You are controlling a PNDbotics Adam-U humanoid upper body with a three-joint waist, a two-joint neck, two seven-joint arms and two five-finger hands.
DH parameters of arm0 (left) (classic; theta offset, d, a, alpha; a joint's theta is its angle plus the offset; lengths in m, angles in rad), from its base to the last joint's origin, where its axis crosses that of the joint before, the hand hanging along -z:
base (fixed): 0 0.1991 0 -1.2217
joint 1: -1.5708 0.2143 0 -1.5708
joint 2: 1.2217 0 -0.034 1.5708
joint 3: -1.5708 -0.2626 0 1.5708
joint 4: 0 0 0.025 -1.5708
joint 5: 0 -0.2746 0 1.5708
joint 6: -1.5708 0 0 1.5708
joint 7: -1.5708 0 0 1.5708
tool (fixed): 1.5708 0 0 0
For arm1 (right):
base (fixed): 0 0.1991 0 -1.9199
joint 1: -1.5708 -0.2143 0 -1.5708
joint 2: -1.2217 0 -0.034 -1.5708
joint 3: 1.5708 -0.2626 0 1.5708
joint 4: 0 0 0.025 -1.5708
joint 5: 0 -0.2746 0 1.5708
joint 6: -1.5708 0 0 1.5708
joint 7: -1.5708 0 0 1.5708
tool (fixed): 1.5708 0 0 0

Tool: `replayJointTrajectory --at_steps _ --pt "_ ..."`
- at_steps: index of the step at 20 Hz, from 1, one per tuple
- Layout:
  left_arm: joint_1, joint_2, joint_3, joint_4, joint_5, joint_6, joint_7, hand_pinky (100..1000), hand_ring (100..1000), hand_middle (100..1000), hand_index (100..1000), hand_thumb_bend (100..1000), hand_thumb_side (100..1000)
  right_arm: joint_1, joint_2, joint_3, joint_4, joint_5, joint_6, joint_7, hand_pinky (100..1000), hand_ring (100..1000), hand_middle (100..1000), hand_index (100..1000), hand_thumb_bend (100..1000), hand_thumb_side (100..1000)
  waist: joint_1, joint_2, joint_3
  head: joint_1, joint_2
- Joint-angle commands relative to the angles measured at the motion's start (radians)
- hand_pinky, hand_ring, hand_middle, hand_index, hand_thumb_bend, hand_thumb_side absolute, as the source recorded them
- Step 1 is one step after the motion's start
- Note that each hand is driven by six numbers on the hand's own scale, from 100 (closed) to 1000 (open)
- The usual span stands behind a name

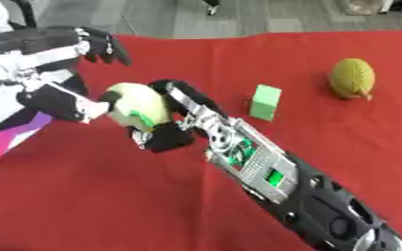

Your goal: Pick up the objects with one hand, pass them to the other hand, and then place them into the box on the other side of the table.

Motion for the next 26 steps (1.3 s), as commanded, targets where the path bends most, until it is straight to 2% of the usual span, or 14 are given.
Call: replayJointTrajectory --at_steps 1,7,13,16,26 --pt "-0.008 0.010 0.024 -0.016 0.017 0.010 -0.011 817 832 854 860 648 249 -0.023 0.007 -0.002 -0.026 -0.006 -0.004 -0.002 796 617 624 711 180 100 0.009 -0.033 0.002 -0.002 0.006" --pt "0.007 0.020 0.069 -0.077 0.038 0.022 0.009 821 835 861 867 675 273 -0.022 0.005 0.003 -0.023 -0.008 -0.010 0.018 796 616 623 710 205 100 0.008 -0.031 0.005 -0.005 0.006" --pt "0.012 0.025 0.080 -0.105 0.039 0.027 -0.006 831 842 870 886 705 293 -0.023 0.003 0.000 -0.027 -0.011 -0.011 0.025 795 614 621 708 205 100 0.006 -0.031 0.006 -0.006 0.006" --pt "0.014 0.026 0.084 -0.114 0.041 0.024 -0.017 835 845 873 892 719 294 -0.010 -0.025 -0.004 -0.054 -0.023 -0.012 0.028 795 613 620 707 217 100 0.006 -0.030 0.006 -0.006 0.006" --pt "0.001 0.028 0.055 -0.105 0.003 -0.009 -0.101 849 856 879 897 683 286 -0.015 -0.042 -0.007 -0.115 -0.051 0.013 0.042 794 612 619 706 228 100 0.003 -0.028 0.004 0.000 0.006"
